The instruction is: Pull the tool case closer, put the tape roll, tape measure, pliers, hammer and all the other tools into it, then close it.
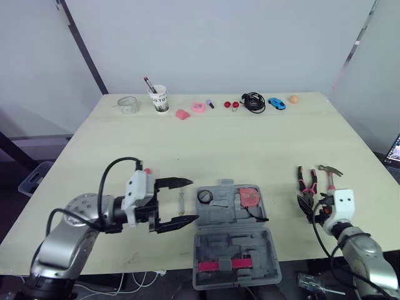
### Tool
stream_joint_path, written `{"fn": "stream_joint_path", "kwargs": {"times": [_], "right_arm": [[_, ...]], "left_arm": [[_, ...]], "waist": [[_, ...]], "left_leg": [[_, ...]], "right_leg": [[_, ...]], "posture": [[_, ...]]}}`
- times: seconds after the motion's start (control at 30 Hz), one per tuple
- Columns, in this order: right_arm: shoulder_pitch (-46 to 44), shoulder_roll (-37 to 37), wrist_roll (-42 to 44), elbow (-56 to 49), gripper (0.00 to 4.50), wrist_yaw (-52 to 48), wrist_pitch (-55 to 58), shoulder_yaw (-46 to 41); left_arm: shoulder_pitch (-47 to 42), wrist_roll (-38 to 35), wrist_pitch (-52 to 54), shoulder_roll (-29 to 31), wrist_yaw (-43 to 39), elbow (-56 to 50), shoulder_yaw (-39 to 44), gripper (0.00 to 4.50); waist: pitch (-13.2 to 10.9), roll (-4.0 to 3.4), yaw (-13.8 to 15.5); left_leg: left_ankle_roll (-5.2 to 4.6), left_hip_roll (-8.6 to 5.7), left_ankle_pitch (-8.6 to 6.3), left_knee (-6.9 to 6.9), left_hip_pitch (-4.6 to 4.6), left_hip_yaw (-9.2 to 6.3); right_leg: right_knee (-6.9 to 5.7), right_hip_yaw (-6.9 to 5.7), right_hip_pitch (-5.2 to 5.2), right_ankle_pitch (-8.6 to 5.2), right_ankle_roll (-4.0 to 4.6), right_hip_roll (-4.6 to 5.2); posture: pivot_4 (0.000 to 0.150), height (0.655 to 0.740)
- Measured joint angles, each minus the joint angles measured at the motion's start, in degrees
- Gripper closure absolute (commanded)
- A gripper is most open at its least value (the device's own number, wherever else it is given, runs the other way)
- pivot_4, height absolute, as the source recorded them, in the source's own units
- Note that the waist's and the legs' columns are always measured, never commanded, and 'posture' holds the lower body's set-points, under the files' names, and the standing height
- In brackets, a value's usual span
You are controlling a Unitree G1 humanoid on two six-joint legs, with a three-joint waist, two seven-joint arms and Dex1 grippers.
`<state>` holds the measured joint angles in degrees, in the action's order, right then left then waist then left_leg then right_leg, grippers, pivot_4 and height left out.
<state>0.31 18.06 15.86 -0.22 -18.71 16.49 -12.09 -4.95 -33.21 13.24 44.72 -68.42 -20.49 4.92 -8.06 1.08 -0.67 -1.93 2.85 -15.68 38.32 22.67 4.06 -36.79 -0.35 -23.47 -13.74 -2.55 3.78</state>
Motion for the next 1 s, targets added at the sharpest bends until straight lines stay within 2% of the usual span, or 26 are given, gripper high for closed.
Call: {"fn": "stream_joint_path", "kwargs": {"times": [0.43,0.5,0.57,0.6,0.63,0.67,0.73,0.77,1.0], "right_arm": [[-4.63,-2.7,-2.4,6.06,0.09,7.12,3.33,-0.06],[-4.81,-3.42,-2.45,6.07,0.59,8.23,3.42,-0.06],[-4.97,-3.56,-2.71,6.08,1.33,8.73,3.42,-0.04],[-4.97,-3.63,-2.9,6.1,1.92,8.78,3.41,-0.01],[-5.02,-3.63,-3.47,6.42,2.1,8.78,3.08,0.24],[-5.08,-3.63,-3.74,6.48,2.63,8.77,2.94,0.37],[-5.25,-3.62,-4.08,6.79,3.36,8.79,2.56,0.48],[-5.48,-3.58,-4.4,7.05,3.56,8.75,2.21,0.61],[-5.74,-3.45,-5.74,7.75,3.55,8.44,1.25,0.93]], "left_arm": [[-9.6,-1.27,3.36,-1.5,-4.12,1.0,-3.85,0.0],[-10.29,-1.29,3.54,-1.99,-4.34,1.06,-3.88,0.0],[-10.59,-1.29,3.7,-2.27,-4.42,1.16,-3.91,0.0],[-10.59,-1.29,3.76,-2.38,-4.47,1.22,-3.92,0.0],[-10.59,-1.28,3.83,-2.56,-4.48,1.29,-3.93,0.0],[-10.59,-1.28,3.84,-2.64,-4.49,1.29,-3.93,0.0],[-10.6,-1.28,3.84,-2.75,-4.6,1.31,-3.94,0.0],[-10.62,-1.28,3.84,-2.8,-4.8,1.39,-3.94,0.0],[-10.62,-1.25,3.81,-2.97,-5.17,2.11,-3.93,0.0]], "waist": [[0.0,0.0,-0.07],[0.0,0.0,-0.08],[0.0,0.0,-0.09],[0.0,0.0,-0.09],[0.0,0.0,-0.08],[0.0,0.0,-0.08],[0.0,0.0,-0.07],[0.0,0.02,-0.09],[0.01,0.02,-0.11]], "left_leg": [[0.0,-0.01,0.0,0.0,0.01,0.01],[0.0,-0.01,0.0,0.0,0.01,0.01],[0.0,-0.01,0.0,0.0,0.01,0.01],[0.0,-0.01,0.0,0.0,0.0,0.01],[0.0,-0.01,0.0,0.0,0.0,0.01],[0.0,-0.01,0.0,0.0,0.0,0.01],[0.0,-0.01,0.0,0.0,0.0,0.01],[0.0,-0.01,0.0,0.0,0.0,0.01],[0.0,-0.01,0.01,0.01,0.0,0.01]], "right_leg": [[0.0,0.13,0.0,0.14,-0.25,-0.13],[0.0,0.14,0.0,0.14,-0.25,-0.13],[0.0,0.17,0.0,0.14,-0.25,-0.14],[0.0,0.17,0.0,0.15,-0.26,-0.14],[0.0,0.18,0.0,0.15,-0.26,-0.14],[0.0,0.18,0.0,0.15,-0.27,-0.14],[0.0,0.18,0.0,0.15,-0.27,-0.14],[0.0,0.18,0.0,0.15,-0.27,-0.15],[0.0,0.24,0.0,0.16,-0.27,-0.19]], "posture": [[0.15,0.74],[0.15,0.74],[0.15,0.74],[0.15,0.74],[0.15,0.74],[0.15,0.74],[0.15,0.74],[0.15,0.74],[0.15,0.74]]}}
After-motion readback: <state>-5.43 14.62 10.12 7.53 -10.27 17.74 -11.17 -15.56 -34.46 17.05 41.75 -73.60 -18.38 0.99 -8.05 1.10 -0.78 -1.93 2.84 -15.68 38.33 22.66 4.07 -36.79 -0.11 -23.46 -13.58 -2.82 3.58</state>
